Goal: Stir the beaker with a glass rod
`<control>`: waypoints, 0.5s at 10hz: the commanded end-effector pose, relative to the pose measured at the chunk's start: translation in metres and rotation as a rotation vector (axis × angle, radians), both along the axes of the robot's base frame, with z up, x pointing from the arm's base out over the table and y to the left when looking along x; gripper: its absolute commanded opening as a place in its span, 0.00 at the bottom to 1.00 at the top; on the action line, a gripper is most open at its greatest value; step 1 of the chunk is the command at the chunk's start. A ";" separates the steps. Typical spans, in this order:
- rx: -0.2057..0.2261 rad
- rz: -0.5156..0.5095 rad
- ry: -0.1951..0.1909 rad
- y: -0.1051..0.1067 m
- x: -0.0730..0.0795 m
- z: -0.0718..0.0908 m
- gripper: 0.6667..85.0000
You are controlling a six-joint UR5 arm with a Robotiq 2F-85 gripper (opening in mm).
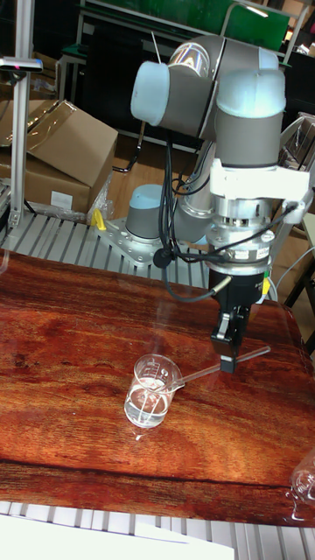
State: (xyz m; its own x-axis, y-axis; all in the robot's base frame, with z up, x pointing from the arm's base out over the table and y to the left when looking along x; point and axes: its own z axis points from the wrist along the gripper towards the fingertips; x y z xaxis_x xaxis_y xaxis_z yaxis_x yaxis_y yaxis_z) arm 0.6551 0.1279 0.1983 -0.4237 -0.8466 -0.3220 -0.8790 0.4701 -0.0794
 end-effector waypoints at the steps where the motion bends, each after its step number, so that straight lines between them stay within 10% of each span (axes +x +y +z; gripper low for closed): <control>1: 0.090 -0.065 0.011 0.008 0.000 0.021 0.00; 5: 0.209 -0.089 -0.005 0.018 0.006 0.046 0.00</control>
State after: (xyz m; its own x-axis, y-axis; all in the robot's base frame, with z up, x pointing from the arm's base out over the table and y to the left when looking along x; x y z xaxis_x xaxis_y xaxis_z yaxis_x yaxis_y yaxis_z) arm 0.6576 0.1402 0.2276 -0.4814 -0.7644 -0.4290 -0.8444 0.5357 -0.0070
